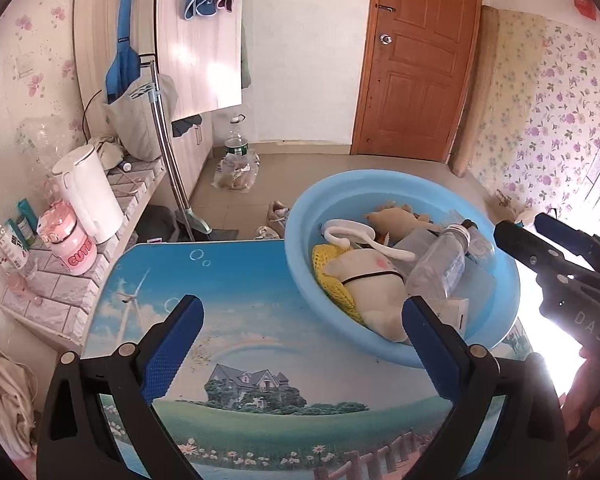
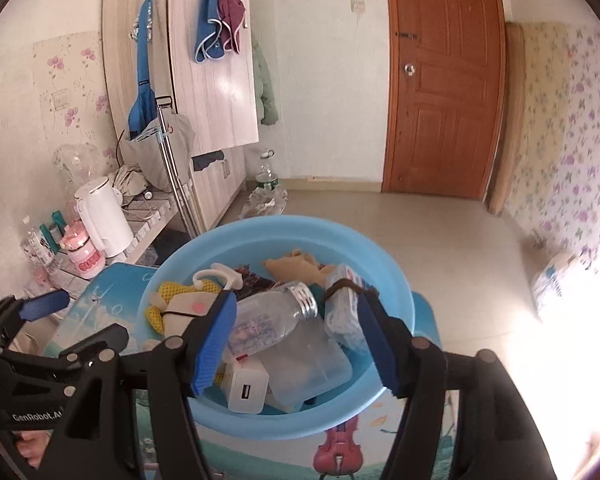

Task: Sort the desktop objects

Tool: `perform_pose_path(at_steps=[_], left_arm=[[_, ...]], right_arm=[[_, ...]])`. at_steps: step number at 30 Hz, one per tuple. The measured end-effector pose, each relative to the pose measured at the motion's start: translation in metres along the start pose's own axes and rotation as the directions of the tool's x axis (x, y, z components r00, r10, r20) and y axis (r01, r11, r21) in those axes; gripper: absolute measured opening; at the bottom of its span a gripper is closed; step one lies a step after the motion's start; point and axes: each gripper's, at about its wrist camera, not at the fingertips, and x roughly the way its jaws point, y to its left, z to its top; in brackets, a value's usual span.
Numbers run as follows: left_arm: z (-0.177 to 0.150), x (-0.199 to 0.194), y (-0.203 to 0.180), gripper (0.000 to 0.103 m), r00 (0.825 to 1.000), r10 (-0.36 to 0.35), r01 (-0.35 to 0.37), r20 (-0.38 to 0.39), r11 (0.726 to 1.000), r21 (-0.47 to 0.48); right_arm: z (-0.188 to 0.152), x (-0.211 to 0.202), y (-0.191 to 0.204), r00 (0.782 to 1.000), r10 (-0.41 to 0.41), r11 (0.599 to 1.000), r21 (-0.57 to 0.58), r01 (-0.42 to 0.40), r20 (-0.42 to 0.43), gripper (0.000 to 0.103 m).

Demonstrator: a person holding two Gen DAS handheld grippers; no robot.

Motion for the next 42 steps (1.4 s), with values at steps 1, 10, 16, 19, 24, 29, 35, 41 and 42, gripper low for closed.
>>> perform_pose_path(at_steps=[1, 10, 16, 19, 24, 29, 35, 41, 42], left_arm=[[0.000, -0.004, 0.000, 0.100, 1.000, 0.011, -0.012, 0.003, 1.000, 0.013], [0.005, -0.036, 0.002, 0.103, 0.997, 0.052, -0.050, -0.049, 0.998, 0.039], [0.001, -0.045, 0.011, 0.103, 0.995, 0.077, -0.077, -0.066, 0.997, 0.010], [-0.002, -0.045, 0.014, 0.103, 0.994, 0.080, -0.080, -0.080, 0.997, 0.002], [-0.005, -0.037, 0.016, 0.103, 0.991, 0.081, -0.081, -0.104, 0.997, 0.005], [-0.006, -0.030, 0.016, 0.103, 0.992, 0.084, -0.083, -0.094, 0.996, 0.012], [-0.004, -0.029, 0.016, 0.103, 0.992, 0.111, -0.111, -0.052, 0.994, 0.004], [-0.006, -0.021, 0.018, 0.103, 0.992, 0.098, -0.099, -0.073, 0.995, -0.002], [-0.007, -0.021, 0.018, 0.103, 0.993, 0.096, -0.096, -0.071, 0.995, 0.000]], right_arm=[[0.001, -0.003, 0.002, 1.000, -0.006, 1.000, -0.002, 0.006, 0.006, 0.078], [0.009, -0.029, 0.014, 1.000, 0.025, 1.000, 0.010, -0.025, -0.006, 0.099], [0.006, -0.037, 0.014, 0.999, 0.033, 0.999, 0.023, -0.032, -0.017, 0.103], [0.004, -0.038, 0.015, 0.999, 0.039, 0.999, 0.026, -0.038, -0.035, 0.103], [0.001, -0.035, 0.018, 0.997, 0.048, 0.998, 0.034, -0.046, -0.065, 0.103], [-0.003, -0.025, 0.015, 0.995, 0.049, 0.998, 0.051, -0.044, -0.092, 0.103], [-0.005, -0.021, 0.012, 0.994, 0.047, 0.997, 0.058, -0.041, -0.096, 0.103], [-0.007, -0.016, 0.009, 0.993, 0.047, 0.997, 0.062, -0.040, -0.107, 0.103], [-0.008, -0.016, 0.009, 0.993, 0.046, 0.997, 0.063, -0.039, -0.109, 0.103]])
